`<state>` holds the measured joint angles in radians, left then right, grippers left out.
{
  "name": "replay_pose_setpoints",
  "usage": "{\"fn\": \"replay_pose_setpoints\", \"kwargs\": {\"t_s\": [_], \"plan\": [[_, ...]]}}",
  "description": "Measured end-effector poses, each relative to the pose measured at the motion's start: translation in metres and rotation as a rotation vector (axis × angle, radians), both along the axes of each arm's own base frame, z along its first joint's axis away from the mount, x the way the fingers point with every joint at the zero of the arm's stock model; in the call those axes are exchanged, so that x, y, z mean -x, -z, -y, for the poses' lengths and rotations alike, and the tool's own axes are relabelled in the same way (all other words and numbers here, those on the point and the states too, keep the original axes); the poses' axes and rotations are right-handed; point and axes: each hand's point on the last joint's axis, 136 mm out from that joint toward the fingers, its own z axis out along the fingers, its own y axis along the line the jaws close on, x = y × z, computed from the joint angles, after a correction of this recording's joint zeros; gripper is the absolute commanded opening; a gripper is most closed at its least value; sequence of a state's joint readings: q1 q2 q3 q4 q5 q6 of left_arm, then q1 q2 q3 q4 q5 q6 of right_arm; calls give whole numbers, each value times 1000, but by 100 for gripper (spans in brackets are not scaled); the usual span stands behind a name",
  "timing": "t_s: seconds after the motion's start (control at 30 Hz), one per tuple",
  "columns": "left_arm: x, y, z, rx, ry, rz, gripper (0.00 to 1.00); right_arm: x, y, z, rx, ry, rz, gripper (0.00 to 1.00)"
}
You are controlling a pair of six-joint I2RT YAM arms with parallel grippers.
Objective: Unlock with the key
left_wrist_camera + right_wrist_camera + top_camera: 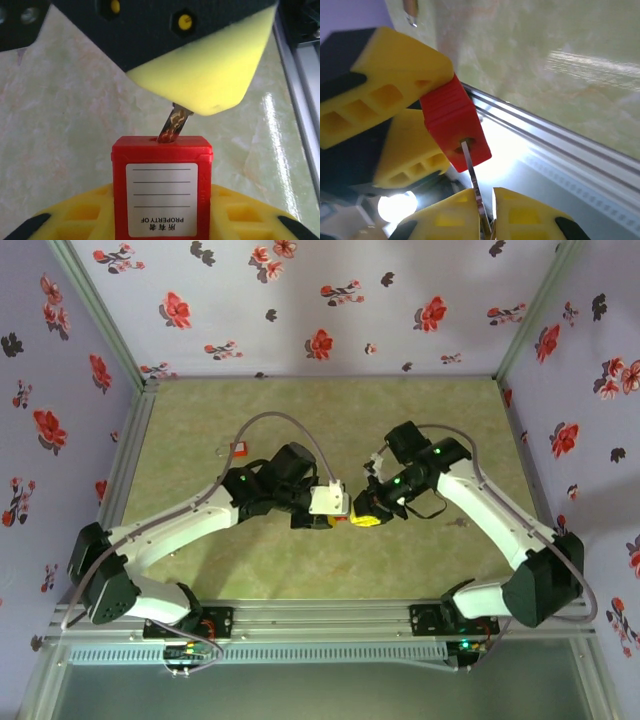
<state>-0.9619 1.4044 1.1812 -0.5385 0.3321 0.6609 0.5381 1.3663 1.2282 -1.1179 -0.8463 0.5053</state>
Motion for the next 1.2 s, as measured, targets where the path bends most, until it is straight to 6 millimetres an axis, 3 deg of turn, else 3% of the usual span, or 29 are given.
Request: {"fn": "replay_pose_setpoints", "kwargs": {"t_s": [0.4,0.83,1.07,1.2], "plan": [[15,-11,2,-38,105,-21,0,14,-6,6,-5,-216,143,0],[32,-10,0,-72,198,1,0,11,-8,3,-79,-252,143,0],[34,-5,-3,-83,184,-22,0,13,1,-3,-122,-236,148,0],[35,1,-4,-74,150,-46,0,12,7,-5,-152,-183,152,15]]}}
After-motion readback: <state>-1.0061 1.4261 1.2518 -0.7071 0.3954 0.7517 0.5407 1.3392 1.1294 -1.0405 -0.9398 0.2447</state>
